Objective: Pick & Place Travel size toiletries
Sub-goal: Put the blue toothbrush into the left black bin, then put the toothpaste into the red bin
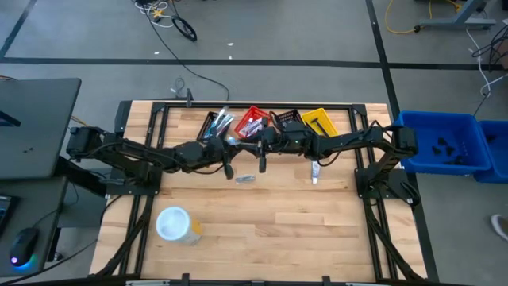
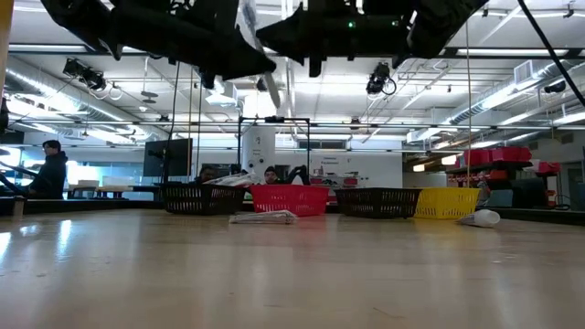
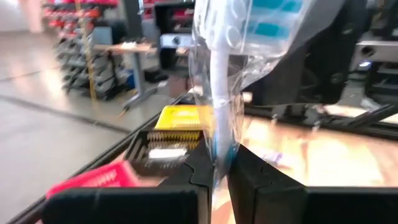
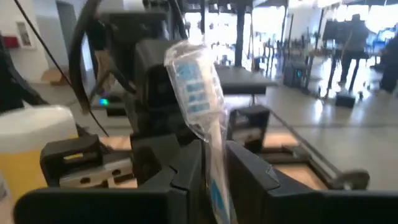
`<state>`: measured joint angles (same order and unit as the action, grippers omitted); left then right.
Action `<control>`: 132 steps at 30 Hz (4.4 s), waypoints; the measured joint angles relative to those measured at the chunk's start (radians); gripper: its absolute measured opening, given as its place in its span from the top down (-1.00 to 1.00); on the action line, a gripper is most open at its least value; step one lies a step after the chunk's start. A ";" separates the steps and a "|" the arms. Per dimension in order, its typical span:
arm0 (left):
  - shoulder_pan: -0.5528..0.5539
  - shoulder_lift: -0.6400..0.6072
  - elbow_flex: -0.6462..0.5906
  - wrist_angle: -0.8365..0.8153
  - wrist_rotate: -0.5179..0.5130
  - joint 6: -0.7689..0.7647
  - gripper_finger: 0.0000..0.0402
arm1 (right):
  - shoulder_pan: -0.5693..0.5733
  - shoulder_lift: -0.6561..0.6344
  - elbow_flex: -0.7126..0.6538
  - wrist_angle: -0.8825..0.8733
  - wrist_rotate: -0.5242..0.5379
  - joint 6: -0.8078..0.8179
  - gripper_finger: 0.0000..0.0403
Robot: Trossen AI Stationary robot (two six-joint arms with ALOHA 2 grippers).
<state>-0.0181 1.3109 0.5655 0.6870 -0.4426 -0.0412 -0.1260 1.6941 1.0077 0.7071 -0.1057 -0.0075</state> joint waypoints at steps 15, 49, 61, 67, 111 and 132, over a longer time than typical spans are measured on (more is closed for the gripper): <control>0.149 -0.167 0.098 -0.718 -0.168 -0.300 0.85 | -0.065 -0.025 -0.001 -0.528 0.314 0.018 0.05; 0.582 0.162 0.201 -1.032 0.231 -0.176 0.55 | -0.066 -0.025 -0.001 -0.622 0.307 0.018 0.15; 0.517 0.162 0.294 -1.096 0.175 -0.140 0.18 | -0.066 -0.025 -0.001 -0.706 0.243 -0.011 -0.03; 0.448 0.161 0.415 -1.167 0.122 -0.214 0.20 | -0.049 -0.068 -0.001 -1.009 0.411 0.153 -0.13; 0.286 0.161 0.498 -1.054 -0.010 -0.232 0.29 | 0.184 -0.182 -0.339 -1.336 0.357 1.469 -0.16; 0.268 0.161 0.498 -0.929 0.039 -0.132 0.29 | 0.149 -0.177 -0.344 -1.257 0.402 1.235 0.35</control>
<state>0.2494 1.4715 1.0634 -0.2415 -0.4038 -0.1734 0.0235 1.5175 0.6636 -0.5501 0.2964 1.2274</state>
